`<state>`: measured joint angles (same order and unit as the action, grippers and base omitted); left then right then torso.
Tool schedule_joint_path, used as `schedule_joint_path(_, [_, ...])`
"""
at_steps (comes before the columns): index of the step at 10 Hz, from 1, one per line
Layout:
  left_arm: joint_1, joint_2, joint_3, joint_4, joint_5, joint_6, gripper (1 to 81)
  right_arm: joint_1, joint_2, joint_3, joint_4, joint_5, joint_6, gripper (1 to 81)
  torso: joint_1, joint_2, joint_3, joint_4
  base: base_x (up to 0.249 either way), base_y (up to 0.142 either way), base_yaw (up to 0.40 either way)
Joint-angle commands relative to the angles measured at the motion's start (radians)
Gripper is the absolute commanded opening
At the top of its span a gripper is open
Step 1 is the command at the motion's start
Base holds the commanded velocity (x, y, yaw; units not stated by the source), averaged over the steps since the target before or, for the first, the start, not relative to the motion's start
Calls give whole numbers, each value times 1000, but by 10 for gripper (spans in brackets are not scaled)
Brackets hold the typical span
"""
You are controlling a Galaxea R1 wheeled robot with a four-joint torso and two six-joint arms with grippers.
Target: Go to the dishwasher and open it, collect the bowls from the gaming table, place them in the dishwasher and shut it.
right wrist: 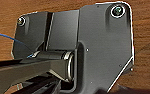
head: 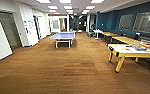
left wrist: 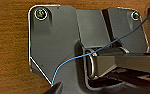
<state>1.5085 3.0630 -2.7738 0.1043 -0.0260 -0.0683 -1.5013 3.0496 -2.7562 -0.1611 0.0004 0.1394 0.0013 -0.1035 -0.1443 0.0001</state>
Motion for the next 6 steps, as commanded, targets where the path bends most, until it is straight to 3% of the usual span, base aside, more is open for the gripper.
schedule_joint_path(1, [-47,5,-1,-5,52,-1,811,43,7,4,3,-51,-3,811,0,0,0,0,195,0,0])
schedule_joint_path(6, [-47,2,2,-6,52,-1,811,43,17,4,-6,-51,-4,811,0,0,0,0,195,0,0])
